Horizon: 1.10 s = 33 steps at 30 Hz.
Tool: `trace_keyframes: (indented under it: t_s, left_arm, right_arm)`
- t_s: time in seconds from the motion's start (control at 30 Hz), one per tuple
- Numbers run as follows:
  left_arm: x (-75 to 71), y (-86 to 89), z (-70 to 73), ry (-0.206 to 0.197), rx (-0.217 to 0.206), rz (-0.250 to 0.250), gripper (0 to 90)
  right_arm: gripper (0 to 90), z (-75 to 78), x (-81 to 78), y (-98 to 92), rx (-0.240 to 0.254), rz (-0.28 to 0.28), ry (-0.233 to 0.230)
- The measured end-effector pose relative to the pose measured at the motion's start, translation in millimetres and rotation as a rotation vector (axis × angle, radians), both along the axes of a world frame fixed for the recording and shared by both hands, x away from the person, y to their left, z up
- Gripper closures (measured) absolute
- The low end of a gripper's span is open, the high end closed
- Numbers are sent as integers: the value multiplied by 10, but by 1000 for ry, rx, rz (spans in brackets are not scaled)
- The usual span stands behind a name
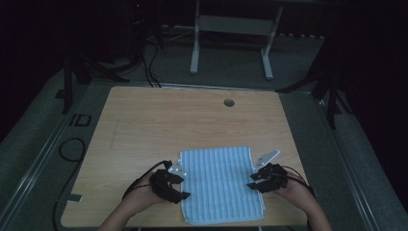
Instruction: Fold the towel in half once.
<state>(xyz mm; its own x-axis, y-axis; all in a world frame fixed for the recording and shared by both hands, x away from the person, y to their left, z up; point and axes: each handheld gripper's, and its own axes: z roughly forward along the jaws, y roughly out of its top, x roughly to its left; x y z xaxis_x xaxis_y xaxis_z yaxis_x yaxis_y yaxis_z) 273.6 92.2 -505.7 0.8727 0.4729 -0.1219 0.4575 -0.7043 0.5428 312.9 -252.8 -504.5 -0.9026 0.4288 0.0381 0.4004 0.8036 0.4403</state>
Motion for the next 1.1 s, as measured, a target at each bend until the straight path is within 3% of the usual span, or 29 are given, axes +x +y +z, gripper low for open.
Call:
trace_keyframes:
  t_s: [0.17, 0.23, 0.57, 0.63, 0.8, 1.1]
  left_arm:
    - [74, -166, -226, 48, 20, -23, 406]
    - [81, -200, -278, 38, 22, -25, 395]
    - [281, -49, -284, 21, 18, 8, 391]
    - [344, -14, -284, 9, 30, 11, 391]
    - [497, 62, -265, 21, 53, 27, 390]
    - [499, 102, -231, 26, 86, 37, 388]
  right_arm:
    - [563, -139, 67, 84, -45, 12, -11]
    - [551, -180, 89, 97, -56, 12, 0]
    - [538, -196, 200, 222, -59, 16, -13]
    - [536, -194, 239, 273, -64, 13, -9]
    - [530, -197, 328, 397, -65, 6, -12]
    - [498, -170, 369, 460, -60, 5, 11]
